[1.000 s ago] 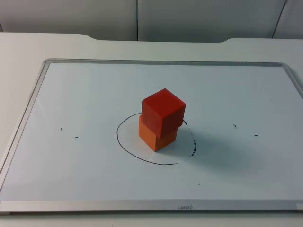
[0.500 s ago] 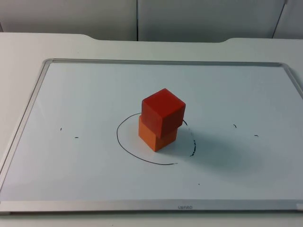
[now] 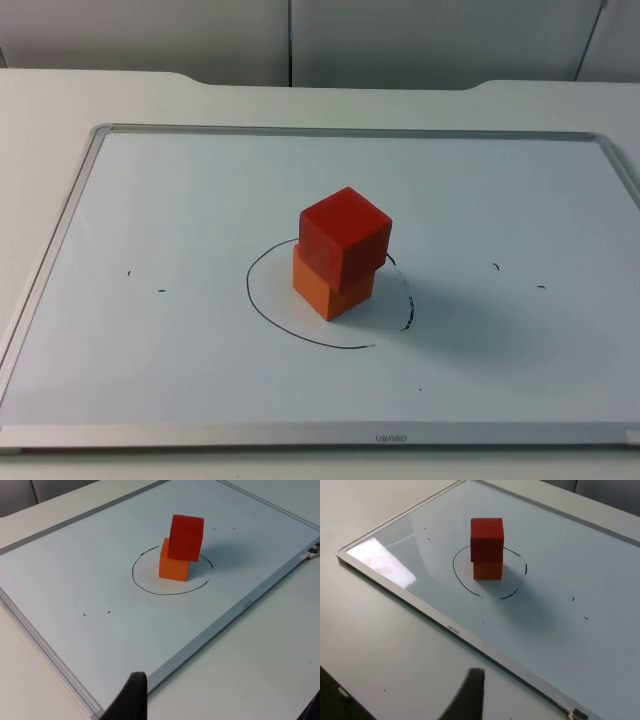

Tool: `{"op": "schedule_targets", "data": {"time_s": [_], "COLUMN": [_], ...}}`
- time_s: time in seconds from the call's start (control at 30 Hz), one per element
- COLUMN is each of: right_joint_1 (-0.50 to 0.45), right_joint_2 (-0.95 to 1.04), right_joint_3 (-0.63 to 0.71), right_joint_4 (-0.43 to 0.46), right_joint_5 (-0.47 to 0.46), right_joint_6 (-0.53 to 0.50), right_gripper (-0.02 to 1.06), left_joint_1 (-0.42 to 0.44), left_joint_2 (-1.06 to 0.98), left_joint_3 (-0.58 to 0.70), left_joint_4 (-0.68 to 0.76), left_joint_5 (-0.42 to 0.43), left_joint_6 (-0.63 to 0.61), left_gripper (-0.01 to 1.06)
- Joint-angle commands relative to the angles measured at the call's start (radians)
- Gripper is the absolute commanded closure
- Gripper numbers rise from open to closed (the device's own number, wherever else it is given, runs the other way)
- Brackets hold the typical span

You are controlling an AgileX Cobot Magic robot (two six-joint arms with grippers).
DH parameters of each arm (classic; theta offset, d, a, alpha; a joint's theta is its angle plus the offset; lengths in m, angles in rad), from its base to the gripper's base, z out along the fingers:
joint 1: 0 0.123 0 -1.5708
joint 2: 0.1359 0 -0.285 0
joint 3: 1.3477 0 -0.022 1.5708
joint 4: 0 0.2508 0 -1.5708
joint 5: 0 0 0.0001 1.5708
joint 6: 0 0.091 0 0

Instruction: Pick up one cube with the left hand and another cube with the right hand. First place the cube in the right hand at the target position, then stack the cube in the left hand on top.

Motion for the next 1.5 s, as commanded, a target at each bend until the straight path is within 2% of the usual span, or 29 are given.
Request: {"op": "schedule_targets", "data": {"time_s": [0.0, 0.07, 0.87, 1.0, 1.1, 1.13, 1.23, 1.27, 1.4, 1.47], "right_joint_1": [0.003, 0.003, -0.001, -0.065, -0.184, -0.184, -0.299, -0.299, -0.468, -0.501], "right_joint_2": [-0.002, -0.002, -0.002, -0.002, -0.002, -0.002, -0.002, -0.002, -0.002, -0.002], "right_joint_3": [0.005, 0.005, 0.005, 0.005, 0.005, 0.005, 0.005, 0.005, 0.005, 0.005], "right_joint_4": [-0.006, -0.006, -0.018, -0.018, -0.018, -0.018, -0.018, -0.018, -0.018, -0.018], "right_joint_5": [-0.014, -0.014, -0.014, -0.014, -0.014, -0.014, -0.014, -0.014, -0.014, -0.014], "right_joint_6": [-0.003, -0.003, 0.016, 0.016, 0.016, 0.016, 0.016, 0.016, 0.016, 0.016], "right_gripper": [0.08, 0.00, 0.00, 0.00, 0.00, 0.00, 0.00, 0.00, 0.00, 0.00], "left_joint_1": [-0.006, -0.006, -0.006, -0.006, -0.006, -0.006, -0.006, -0.006, -0.006, -0.006], "left_joint_2": [-0.005, -0.005, -0.005, -0.005, -0.005, -0.005, -0.005, -0.005, -0.005, -0.005], "left_joint_3": [0.001, 0.001, 0.001, 0.001, 0.001, 0.001, 0.001, 0.001, 0.001, 0.001], "left_joint_4": [0.000, 0.000, 0.000, 0.000, 0.000, 0.000, 0.000, 0.000, 0.000, 0.000], "left_joint_5": [-0.010, -0.010, -0.010, -0.010, -0.010, -0.010, -0.010, -0.010, -0.010, -0.010], "left_joint_6": [0.000, 0.000, 0.000, 0.000, 0.000, 0.000, 0.000, 0.000, 0.000, 0.000], "left_gripper": [0.00, 0.00, 0.00, 0.00, 0.00, 0.00, 0.00, 0.00, 0.00, 0.00]}}
